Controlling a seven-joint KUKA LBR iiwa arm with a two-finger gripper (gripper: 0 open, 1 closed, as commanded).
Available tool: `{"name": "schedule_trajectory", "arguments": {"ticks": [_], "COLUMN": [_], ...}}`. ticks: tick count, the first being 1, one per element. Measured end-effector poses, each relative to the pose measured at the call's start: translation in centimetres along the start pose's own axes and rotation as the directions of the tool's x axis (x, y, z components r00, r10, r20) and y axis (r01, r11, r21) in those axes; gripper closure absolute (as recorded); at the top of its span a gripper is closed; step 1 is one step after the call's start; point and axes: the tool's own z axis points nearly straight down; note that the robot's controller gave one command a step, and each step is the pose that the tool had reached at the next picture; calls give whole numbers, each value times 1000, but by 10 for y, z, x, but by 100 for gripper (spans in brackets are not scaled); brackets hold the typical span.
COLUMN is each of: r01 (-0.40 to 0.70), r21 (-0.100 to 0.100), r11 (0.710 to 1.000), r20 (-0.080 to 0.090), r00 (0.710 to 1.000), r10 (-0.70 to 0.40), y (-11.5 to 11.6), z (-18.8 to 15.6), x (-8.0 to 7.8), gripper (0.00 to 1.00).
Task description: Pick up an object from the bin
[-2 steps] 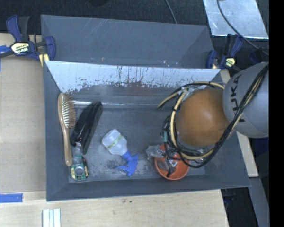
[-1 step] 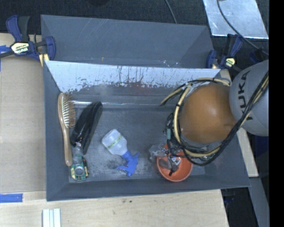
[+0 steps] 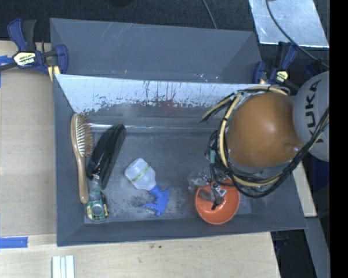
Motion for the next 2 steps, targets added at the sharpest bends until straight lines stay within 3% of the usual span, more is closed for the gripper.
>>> {"name": "schedule_trajectory", "arguments": {"ticks": [2], "r01": [-3], "r21": [1], "r11": [1000], "r20": [2], "r00": [1000], "r10": [3], "y": [-1], "z": [-39], "x": [-1], "gripper": [100]}}
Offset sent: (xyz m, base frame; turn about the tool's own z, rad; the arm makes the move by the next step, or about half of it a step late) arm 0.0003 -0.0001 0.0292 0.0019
